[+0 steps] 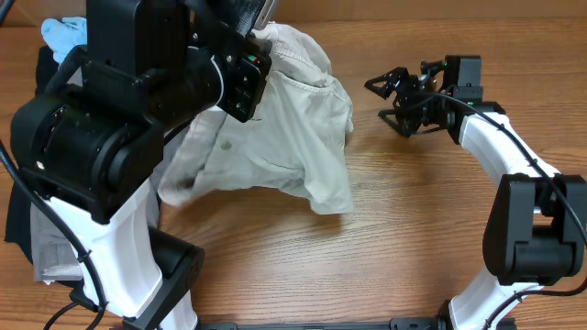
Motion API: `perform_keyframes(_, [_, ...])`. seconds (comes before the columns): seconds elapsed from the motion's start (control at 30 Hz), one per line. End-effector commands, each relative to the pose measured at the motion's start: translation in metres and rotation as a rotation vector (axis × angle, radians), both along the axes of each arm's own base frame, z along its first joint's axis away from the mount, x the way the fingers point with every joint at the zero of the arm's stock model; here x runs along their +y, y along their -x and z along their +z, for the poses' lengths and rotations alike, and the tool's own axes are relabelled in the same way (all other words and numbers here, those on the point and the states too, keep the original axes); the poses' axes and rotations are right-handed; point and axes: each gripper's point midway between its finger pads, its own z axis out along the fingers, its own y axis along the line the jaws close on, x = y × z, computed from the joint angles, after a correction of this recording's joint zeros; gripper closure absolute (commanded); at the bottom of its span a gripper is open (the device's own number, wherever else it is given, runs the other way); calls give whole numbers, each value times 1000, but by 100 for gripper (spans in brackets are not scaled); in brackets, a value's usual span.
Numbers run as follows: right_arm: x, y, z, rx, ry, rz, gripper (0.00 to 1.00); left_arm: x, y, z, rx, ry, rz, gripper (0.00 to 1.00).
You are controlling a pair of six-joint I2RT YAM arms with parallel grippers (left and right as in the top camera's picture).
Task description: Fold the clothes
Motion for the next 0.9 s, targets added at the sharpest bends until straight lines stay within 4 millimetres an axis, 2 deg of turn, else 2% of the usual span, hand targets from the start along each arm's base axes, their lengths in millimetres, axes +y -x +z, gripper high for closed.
perform_keyframes(0.0, [-2,15,8,63,-154,56,4,5,-6,-7,24,-23,42,96])
perform_keyframes(0.13, [-11,12,12,40,-168,47,4,2,-11,-20,69,-45,40,96])
perform_keyframes(0.27, [-11,2,4,41,-123,5,4,1,-13,-29,99,-58,39,96])
perform_keyframes(0.43, [15,-6,-14,45,-87,7,4,1,-13,-29,101,-58,40,96])
perform_keyframes(0.6, [46,-13,-29,-39,-48,84,4,2,-9,-25,92,-49,38,96])
perform_keyframes(0.83, [73,-10,-25,-139,-20,181,4,8,3,-11,56,-32,39,96])
perform_keyframes(0.87, [81,-10,-22,-152,-26,192,7,9,5,-9,54,-24,42,96])
